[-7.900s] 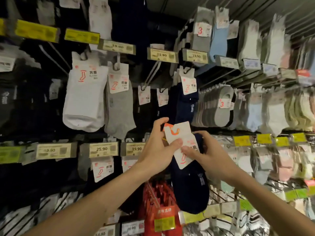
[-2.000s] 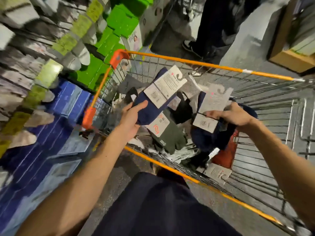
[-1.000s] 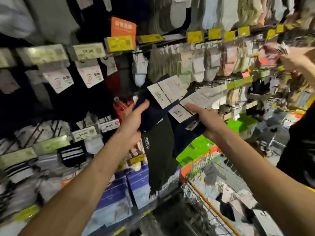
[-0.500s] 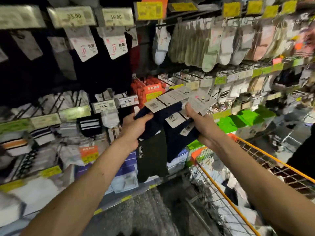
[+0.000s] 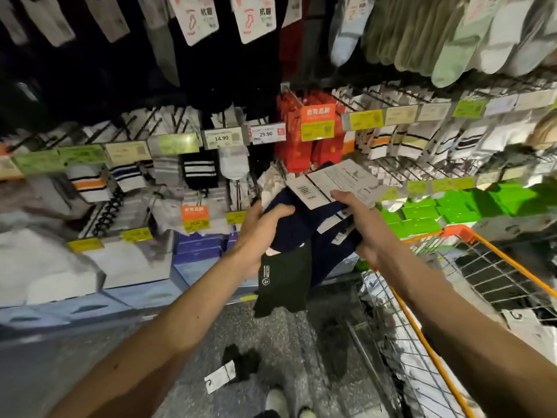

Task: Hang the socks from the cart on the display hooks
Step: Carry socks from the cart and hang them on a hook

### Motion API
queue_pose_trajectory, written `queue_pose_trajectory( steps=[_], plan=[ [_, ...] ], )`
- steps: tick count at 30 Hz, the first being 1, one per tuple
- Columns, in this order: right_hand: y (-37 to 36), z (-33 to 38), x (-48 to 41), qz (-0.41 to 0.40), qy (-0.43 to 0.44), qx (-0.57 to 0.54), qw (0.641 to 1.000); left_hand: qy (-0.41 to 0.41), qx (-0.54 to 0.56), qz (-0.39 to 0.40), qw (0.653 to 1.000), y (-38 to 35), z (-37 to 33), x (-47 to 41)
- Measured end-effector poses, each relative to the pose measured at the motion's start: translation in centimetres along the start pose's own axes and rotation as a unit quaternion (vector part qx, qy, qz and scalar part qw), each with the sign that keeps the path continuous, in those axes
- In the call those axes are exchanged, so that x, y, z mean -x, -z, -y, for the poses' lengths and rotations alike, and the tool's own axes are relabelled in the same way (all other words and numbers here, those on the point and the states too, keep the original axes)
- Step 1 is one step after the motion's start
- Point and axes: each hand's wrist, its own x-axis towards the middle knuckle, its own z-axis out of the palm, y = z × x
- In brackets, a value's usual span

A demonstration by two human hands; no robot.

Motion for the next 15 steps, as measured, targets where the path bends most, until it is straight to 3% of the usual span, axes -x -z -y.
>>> queue_pose_trajectory(
  steps=[3, 7, 9, 15],
  plan=[
    [-0.4, -2.6, -0.7, 0.010, -0.064, 0.040, 0.997, 0.077, 0.072, -0.027, 0.994, 1.7, 3.4, -0.2],
    [-0.7, -8.6, -1.5, 0.018, -0.124, 0.069, 0.990, 0.124, -0.012, -0.169, 0.978, 5.4, 10.4, -0.5],
    [-0.3, -12.8, -1.8, 0.004, -0.145, 0.089, 0.985, 0.146, 0.001, -0.215, 0.966, 8.1, 15.1, -0.4],
    [2.7, -30.5, -4.0, -0.034, -0.219, 0.176, 0.959, 0.296, -0.116, -0.191, 0.928, 15.4, 34.5, -1.3]
  ],
)
